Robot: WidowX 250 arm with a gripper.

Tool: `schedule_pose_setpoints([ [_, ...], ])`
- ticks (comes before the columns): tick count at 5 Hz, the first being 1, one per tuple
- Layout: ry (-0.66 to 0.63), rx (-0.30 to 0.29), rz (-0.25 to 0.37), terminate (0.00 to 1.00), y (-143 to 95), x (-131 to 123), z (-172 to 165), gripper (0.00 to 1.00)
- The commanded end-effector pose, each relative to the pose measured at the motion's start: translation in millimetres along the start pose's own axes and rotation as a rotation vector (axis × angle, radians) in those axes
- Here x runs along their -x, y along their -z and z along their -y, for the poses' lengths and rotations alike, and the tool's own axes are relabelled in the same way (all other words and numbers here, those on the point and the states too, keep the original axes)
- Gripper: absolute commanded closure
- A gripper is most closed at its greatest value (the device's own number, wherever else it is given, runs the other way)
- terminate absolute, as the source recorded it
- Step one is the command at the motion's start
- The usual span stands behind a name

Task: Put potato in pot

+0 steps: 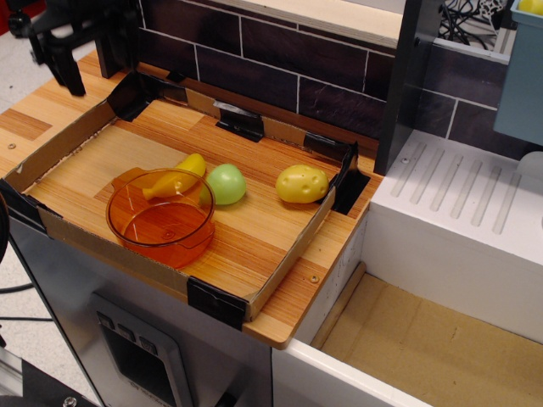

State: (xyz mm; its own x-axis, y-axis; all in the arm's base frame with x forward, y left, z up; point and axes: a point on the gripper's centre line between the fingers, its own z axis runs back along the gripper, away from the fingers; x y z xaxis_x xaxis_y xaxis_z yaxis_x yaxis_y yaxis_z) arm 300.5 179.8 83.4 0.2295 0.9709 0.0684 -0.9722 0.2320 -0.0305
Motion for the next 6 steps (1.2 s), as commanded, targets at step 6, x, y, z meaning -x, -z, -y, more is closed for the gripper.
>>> schedule_pose_setpoints([
  [6,-0.745,0.0,-0.169,0.0,-15,121,54,0.0],
])
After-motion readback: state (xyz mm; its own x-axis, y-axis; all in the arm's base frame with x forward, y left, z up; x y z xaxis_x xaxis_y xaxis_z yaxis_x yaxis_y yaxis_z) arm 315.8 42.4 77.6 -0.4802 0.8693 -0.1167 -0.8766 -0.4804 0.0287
